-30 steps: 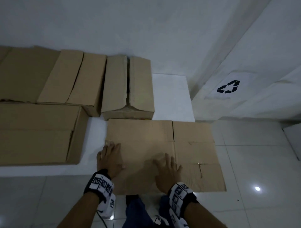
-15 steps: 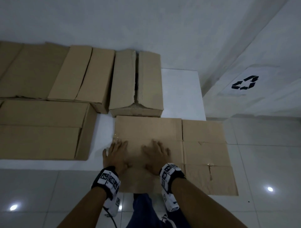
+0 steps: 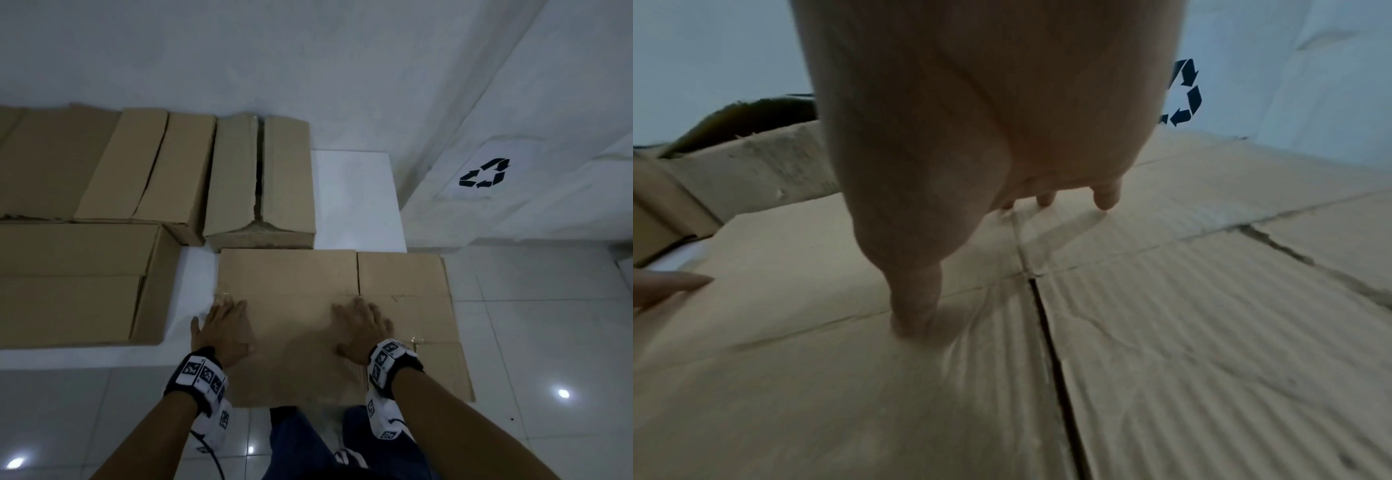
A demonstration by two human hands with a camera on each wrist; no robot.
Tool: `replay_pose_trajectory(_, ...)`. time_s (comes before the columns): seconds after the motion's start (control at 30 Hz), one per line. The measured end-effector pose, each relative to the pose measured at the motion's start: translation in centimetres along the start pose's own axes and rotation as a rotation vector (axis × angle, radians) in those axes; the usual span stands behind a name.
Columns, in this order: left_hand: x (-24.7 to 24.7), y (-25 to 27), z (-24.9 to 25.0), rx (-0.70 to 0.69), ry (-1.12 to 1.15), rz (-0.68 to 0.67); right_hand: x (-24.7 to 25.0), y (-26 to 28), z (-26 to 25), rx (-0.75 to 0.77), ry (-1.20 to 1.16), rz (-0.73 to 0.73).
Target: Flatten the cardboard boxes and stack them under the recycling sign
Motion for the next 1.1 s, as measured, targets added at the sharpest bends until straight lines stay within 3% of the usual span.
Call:
replay_pose_trajectory(0.1,-0.3,-0.2,-0.1,0.005,0.007,-0.025,0.7,0.4,1.5,0.01,-0.009,0.017)
replay_pose_trajectory(0.23,-0.7,-0.4,-0.1,0.029,0.007,-0.033,1.0,0.9,7.4,-0.118,-0.051,-0.019)
replay_pose_trajectory(0.33,-0.7,-0.3,-0.1,0.04,0.006,-0.036,0.8,0.8,10.2,-0.125,-0.014,-0.05)
replay_pose_trajectory(0.43,-0.7,-0.3,-0.1,0.056,0.018,-0.037,0.7,0.4,10.0,-0.106,-0.024,-0.03)
replay_pose_trajectory(0.57,-0.7,-0.3,0.0,0.074,0.033,-0.036,2.7,0.4,10.0,-0.137,-0.119,0.154)
replay_pose_trajectory(0.7,-0.4,-0.1,0.4,0.086,0.024,-0.025,2.1,0.0,12.7,-0.245,-0.147,0.078)
replay_pose_trajectory(0.93,-0.4,0.0,0.3,0.094,0.027,-0.029,2.7,-0.4,12.7,-0.267,-0.109,0.13)
replay_pose_trajectory(1.1,0.5,0.0,1.2,0.064,-0.103,-0.05,3.1,-0.1,13.1,-0.24,-0.288,0.053)
Point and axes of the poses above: each hand's wrist, its own y-axis away from the middle knuckle, its own x-axis out of the back of the hand, z = x × y, the point moved 10 cm from there along -y, towards the middle knuckle, and after that the axes turned 4 degrees about -x, right-handed, at the moved point
